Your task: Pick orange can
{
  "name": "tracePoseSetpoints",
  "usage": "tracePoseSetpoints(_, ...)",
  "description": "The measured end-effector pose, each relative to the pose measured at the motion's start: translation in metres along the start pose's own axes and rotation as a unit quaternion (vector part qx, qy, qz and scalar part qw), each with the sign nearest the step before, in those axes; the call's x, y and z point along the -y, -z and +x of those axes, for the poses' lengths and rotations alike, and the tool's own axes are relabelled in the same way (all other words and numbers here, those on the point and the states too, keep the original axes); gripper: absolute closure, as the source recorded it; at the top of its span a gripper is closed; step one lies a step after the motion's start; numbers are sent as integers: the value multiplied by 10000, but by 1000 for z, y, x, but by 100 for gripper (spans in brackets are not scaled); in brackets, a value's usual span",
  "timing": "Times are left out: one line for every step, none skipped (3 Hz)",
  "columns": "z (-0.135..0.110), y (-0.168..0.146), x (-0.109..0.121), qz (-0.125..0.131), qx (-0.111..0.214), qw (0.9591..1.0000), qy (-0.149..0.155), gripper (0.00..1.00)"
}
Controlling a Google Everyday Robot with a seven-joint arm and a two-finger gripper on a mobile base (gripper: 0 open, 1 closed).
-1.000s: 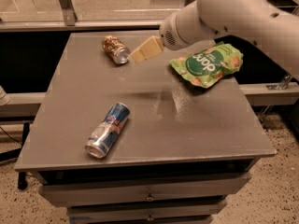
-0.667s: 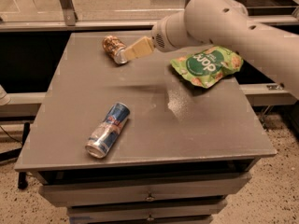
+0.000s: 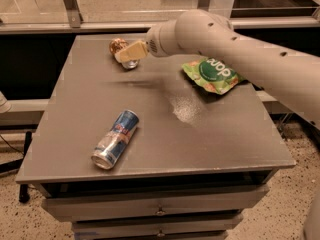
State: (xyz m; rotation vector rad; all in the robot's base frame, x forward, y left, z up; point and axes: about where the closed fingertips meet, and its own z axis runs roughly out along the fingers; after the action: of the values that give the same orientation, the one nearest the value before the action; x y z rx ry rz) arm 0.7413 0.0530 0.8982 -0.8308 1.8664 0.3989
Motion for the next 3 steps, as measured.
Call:
tracePoseSetpoints(4,-27,-9,-177,0,9998,9,0)
tracePoseSetpoints(9,-47,-17,-328,-30,9995,14,0)
tracePoseSetpoints(14,-61,-23,-434,-69,9990,50,18)
